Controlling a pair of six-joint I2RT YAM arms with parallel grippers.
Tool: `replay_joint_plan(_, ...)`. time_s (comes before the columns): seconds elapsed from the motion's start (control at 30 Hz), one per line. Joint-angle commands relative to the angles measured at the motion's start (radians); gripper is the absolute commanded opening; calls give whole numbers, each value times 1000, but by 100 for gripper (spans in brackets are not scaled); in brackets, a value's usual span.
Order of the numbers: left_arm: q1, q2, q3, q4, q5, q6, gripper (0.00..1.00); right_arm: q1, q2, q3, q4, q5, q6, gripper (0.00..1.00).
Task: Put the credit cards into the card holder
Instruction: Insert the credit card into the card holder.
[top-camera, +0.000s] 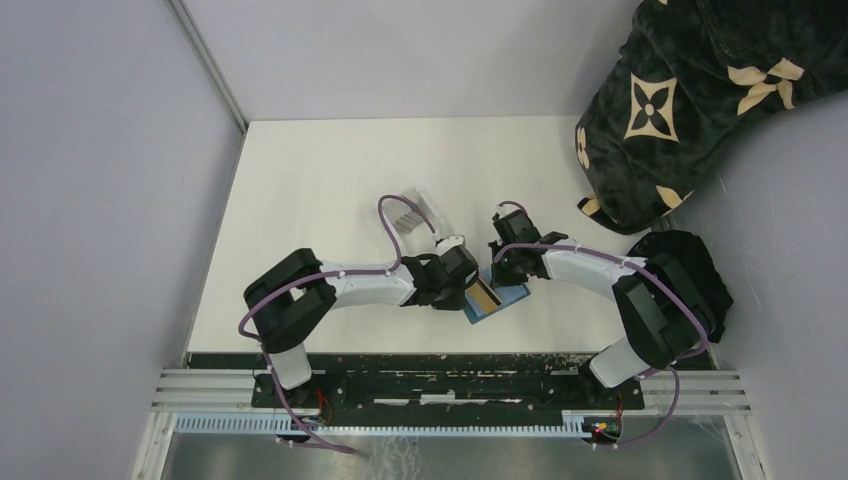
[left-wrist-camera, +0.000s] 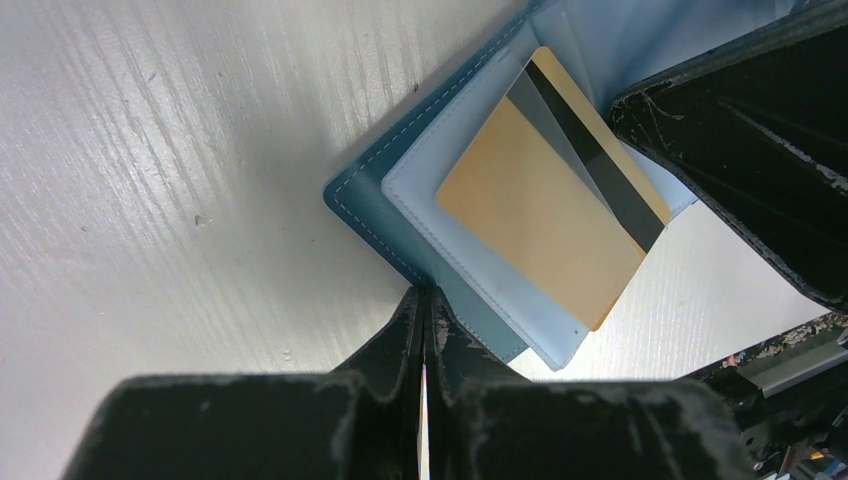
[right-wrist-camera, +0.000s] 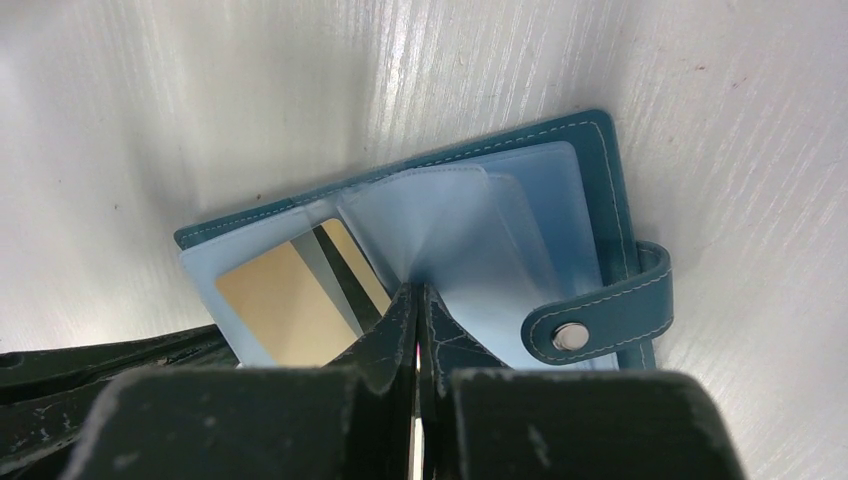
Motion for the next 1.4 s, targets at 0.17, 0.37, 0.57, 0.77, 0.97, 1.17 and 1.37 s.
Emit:
replay_joint_plan(0.17, -4, 27, -6, 33, 6, 27, 3, 2, -19, -26, 3, -28, 28, 1)
replay_joint_plan(0.37, -6, 38, -4, 33, 13, 28, 3, 3, -30, -46, 16, -40, 55, 1)
replay_joint_plan(0.57, -6, 50, -3, 33, 20, 35, 3, 4, -49, -58, 29, -43, 81, 1)
replay_joint_plan(0.77, -10, 56, -8, 33, 33, 43, 3, 14, -54, -68, 46, -39, 108, 1)
replay_joint_plan(0.97, -10, 58, -12, 32, 40, 56, 3, 35, -49, -69, 62, -35, 136, 1)
replay_joint_plan(1.17, -9, 63, -16, 32, 47, 74, 3, 71, -39, -57, 66, -15, 162, 1)
replay_joint_plan(1.37, -9, 65, -25, 25, 47, 89, 3, 79, -47, -16, 26, 36, 140, 2)
